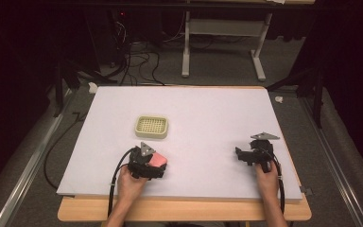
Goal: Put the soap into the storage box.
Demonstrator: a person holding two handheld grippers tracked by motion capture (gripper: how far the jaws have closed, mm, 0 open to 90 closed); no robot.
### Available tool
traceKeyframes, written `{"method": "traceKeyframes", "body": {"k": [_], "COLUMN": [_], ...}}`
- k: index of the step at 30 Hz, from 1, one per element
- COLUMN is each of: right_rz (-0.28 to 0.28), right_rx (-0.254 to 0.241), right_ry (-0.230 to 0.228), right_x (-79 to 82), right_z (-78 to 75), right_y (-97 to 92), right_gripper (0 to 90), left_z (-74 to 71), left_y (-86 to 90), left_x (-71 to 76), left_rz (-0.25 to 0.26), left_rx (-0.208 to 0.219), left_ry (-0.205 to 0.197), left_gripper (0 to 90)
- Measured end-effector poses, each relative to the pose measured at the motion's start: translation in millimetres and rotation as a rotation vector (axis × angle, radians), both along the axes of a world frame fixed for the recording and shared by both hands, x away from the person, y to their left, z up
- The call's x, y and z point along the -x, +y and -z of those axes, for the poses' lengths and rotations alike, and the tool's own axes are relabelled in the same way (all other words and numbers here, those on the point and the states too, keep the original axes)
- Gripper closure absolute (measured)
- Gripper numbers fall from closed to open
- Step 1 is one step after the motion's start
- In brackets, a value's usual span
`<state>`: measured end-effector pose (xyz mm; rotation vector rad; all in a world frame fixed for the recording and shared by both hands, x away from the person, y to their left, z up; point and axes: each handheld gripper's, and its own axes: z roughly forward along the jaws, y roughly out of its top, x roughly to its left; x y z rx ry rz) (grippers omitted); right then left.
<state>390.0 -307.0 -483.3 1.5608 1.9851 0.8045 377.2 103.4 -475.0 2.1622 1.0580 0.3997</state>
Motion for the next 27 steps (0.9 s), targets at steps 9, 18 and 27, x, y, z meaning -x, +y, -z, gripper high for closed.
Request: {"method": "traceKeyframes", "body": {"k": [9,18,27], "right_rz": [0.001,0.001,0.001], "right_rx": [-0.002,-0.001,-0.005], "right_ry": [-0.001,0.000,0.000], "right_x": [0.1,0.2,0.2], "right_z": [0.0,0.0,0.0], "right_y": [0.1,0.1,-0.2], "right_gripper": [14.2,14.2,14.3], "left_z": [-11.6,-22.7,-38.7], "left_y": [1.7,2.7,4.5], "left_x": [-2.3,-6.1,-14.9], "left_rz": [0.002,0.000,-0.015], "left_rx": [0.042,0.067,0.068], "left_ry": [-0.009,-0.011,-0.019], "left_gripper": [13.9,13.9,13.9]}}
